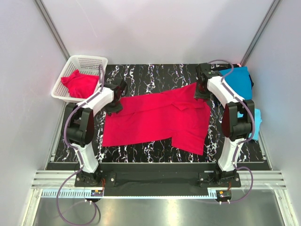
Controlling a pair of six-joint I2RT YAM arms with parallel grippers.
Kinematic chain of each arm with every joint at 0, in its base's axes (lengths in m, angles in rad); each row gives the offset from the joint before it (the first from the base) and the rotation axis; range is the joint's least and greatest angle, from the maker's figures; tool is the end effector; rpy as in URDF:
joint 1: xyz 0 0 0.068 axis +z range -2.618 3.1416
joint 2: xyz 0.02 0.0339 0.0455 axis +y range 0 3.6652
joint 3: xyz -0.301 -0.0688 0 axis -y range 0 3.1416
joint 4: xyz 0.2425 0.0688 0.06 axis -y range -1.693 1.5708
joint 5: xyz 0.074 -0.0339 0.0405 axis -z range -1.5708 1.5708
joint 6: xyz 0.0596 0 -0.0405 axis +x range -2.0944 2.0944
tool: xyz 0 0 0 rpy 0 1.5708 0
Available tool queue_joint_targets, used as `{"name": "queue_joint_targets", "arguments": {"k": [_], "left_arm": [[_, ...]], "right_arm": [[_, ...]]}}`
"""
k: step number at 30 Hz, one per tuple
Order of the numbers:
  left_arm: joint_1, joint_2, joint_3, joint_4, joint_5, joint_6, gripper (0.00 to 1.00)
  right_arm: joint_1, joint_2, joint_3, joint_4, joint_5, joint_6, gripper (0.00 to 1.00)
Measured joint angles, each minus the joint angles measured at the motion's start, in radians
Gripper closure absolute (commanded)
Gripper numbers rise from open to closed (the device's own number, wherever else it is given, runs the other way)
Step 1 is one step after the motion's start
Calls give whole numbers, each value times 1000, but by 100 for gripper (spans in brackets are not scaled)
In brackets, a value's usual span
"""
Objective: Fold and stack the t-shirts
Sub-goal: Fold the tshirt
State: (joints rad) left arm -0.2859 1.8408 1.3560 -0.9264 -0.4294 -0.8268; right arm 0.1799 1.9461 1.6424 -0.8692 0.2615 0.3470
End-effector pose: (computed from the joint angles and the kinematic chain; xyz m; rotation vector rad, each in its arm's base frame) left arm 0.3554 -0.0786 0.2171 -0.7822 2.6417 0.3938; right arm 0.4265 0.0619 0.2570 0.2950 2.6692 -0.1999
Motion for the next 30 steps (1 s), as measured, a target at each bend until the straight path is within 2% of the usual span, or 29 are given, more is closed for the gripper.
{"name": "queue_joint_targets", "arguments": {"k": [6,12,17,23,30], "left_arm": [[-67,0,15,72,109,77,57],[-80,-6,-34,142,205,124,57],[-78,-9,-45,174,254,147,57],[-78,-34,-75,215,296,165,57],[-78,-39,-84,241,324,175,57]], "right_arm": [[101,-89,-192,122,-200,-31,67],[116,-94,-223,185,-325,-40,67],[117,-36,-203,216,-359,-40,62],[122,59,-195,230,-361,-40,61],[126,86,-194,267,-359,-40,62]]}}
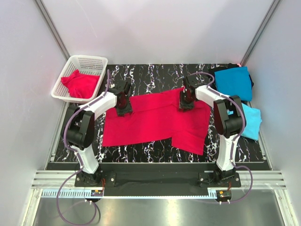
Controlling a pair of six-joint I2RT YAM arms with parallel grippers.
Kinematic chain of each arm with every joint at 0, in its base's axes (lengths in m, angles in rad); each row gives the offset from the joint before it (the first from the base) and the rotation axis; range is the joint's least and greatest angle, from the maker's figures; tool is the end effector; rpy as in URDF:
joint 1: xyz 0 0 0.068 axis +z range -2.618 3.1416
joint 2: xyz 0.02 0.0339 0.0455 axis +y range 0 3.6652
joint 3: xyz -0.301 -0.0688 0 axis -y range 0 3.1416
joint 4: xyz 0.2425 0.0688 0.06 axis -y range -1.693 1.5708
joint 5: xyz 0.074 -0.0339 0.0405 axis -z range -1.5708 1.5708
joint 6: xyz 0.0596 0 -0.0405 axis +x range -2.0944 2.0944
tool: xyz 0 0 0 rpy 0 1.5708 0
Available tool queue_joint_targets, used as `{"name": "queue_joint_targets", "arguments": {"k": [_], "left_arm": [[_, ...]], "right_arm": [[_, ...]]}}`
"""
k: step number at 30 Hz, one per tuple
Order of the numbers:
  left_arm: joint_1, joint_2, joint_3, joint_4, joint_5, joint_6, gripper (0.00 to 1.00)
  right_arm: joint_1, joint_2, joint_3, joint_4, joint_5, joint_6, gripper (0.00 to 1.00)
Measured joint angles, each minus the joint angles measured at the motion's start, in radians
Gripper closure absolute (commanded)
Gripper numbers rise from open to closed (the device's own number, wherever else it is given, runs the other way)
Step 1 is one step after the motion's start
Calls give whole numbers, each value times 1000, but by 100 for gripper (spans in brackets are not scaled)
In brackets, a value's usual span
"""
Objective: Fold and stack the t-shirts
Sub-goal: Fold the tshirt
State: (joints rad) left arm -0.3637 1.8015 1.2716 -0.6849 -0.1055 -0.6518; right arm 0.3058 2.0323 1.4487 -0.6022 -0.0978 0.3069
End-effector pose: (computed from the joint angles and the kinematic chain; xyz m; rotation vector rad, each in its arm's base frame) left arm 0.3526 -0.1275 0.2108 -0.4249 2.7451 -0.1148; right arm 0.4174 0.1379 0.1759 -0.0251 2.7890 0.2941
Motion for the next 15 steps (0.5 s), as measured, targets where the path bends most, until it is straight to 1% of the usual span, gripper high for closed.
{"name": "queue_joint_targets", "arguments": {"k": [10,13,14,15], "left_arm": [[0,0,-3,7,6,3,57],[0,0,-3,7,7,6,57],[0,0,-3,7,7,8,57],[0,0,-3,7,7,8,57]], "right_arm": [[0,31,54,16,10,-4,64],[0,42,64,16,13,-6,70],[0,46,69,16,18,-8,76],[0,49,70,16,23,-10,87]]}}
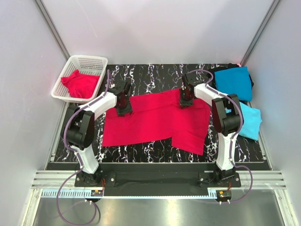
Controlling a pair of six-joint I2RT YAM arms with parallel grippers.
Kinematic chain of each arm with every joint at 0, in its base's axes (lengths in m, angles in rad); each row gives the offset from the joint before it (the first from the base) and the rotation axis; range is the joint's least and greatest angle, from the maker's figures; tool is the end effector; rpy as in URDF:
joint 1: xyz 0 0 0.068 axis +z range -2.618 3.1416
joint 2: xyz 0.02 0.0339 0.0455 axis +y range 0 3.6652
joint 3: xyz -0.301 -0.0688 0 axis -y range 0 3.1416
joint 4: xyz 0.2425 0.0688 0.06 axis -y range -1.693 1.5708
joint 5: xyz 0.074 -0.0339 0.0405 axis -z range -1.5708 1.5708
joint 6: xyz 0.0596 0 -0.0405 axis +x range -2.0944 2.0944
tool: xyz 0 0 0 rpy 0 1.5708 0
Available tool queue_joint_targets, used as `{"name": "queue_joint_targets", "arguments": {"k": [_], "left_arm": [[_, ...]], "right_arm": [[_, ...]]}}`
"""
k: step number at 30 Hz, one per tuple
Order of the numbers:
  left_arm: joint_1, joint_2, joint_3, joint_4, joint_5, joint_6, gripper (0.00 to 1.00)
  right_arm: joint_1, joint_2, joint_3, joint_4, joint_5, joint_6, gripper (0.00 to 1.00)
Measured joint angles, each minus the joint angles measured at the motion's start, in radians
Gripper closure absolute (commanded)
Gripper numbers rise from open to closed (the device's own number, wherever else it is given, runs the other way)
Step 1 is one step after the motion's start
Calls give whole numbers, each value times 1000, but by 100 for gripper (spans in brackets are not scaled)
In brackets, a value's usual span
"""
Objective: Fold and stack the t-shirts
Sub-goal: Fold the tshirt
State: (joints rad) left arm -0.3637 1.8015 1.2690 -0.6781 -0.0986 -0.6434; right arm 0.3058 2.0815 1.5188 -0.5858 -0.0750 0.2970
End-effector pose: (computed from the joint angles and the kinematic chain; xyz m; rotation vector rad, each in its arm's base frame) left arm 0.3527 -0.1280 0.2103 -0.4117 2.7460 -0.1239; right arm 0.4363 0.1424 0.1758 -0.0342 2.7473 0.2732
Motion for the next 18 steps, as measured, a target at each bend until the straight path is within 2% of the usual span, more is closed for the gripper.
{"name": "queue_joint_targets", "arguments": {"k": [2,9,18], "left_arm": [[0,0,0,0,0,0,57],[0,0,0,0,0,1,57],[0,0,0,0,6,0,57]], "right_arm": [[0,2,1,0,6,-3,100],[11,-5,-2,2,24,5,100],[98,-103,-31,-43,112,53,100]]}}
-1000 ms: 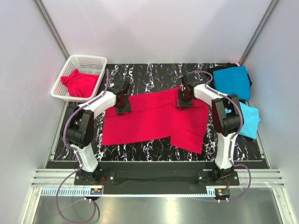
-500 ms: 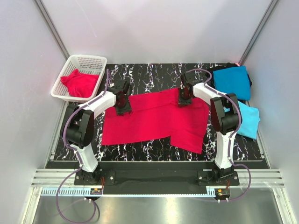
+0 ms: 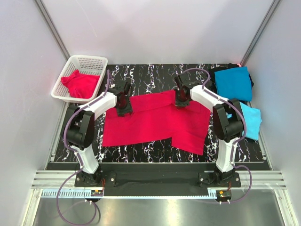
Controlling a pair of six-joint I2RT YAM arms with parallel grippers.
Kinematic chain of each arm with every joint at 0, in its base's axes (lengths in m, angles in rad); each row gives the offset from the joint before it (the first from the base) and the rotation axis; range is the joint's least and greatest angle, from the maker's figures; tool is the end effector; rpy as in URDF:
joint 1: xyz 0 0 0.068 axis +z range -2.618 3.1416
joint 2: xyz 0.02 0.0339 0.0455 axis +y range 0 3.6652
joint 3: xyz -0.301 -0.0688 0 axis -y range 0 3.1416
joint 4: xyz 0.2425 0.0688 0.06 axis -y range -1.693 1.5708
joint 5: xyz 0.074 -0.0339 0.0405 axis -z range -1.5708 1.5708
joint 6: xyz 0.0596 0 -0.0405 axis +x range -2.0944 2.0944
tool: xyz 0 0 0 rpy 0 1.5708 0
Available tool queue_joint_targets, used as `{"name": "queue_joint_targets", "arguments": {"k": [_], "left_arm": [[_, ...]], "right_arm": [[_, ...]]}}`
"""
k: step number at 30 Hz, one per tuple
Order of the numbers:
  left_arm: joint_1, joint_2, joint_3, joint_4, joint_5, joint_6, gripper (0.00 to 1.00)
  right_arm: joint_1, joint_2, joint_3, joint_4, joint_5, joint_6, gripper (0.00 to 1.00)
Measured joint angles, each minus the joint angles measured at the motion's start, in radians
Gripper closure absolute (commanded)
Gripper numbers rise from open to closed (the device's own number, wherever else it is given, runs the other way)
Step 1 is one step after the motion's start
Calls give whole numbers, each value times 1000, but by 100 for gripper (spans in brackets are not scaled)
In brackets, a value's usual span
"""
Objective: Fold and stack the t-shirts
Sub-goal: Fold the tshirt
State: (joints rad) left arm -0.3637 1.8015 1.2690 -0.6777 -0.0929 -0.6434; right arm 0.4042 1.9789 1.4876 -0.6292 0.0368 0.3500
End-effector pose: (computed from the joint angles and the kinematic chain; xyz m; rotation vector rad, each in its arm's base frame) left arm 0.3527 -0.1283 0.2103 -0.4106 2.7482 -0.1313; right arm 0.4051 0.1709 0.2080 -0.0619 2.7032 0.1818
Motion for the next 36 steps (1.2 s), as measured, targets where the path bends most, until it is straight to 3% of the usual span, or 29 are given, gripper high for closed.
{"name": "queue_joint_targets", "arguments": {"k": [4,6,9,18,22,28,33,36], "left_arm": [[0,0,0,0,3,0,57],[0,0,0,0,3,0,57],[0,0,0,0,3,0,57],[0,0,0,0,-5,0,57],[0,0,23,-14,-25,-1,57],[1,79,212,-90,-129,-30,52],[11,220,388,-164,-178,-46,50],[20,276,406,-209,-185,-58,48]], "right_arm": [[8,-13,0,-24,35,14,90],[8,-13,-2,-39,50,23,73],[8,-13,-3,-63,70,25,66],[8,-47,-2,-107,156,31,61],[6,-27,82,-126,189,19,59],[-36,103,268,-119,124,-2,54],[-83,167,273,-128,60,-26,46],[-93,172,251,-131,39,-35,45]]}}
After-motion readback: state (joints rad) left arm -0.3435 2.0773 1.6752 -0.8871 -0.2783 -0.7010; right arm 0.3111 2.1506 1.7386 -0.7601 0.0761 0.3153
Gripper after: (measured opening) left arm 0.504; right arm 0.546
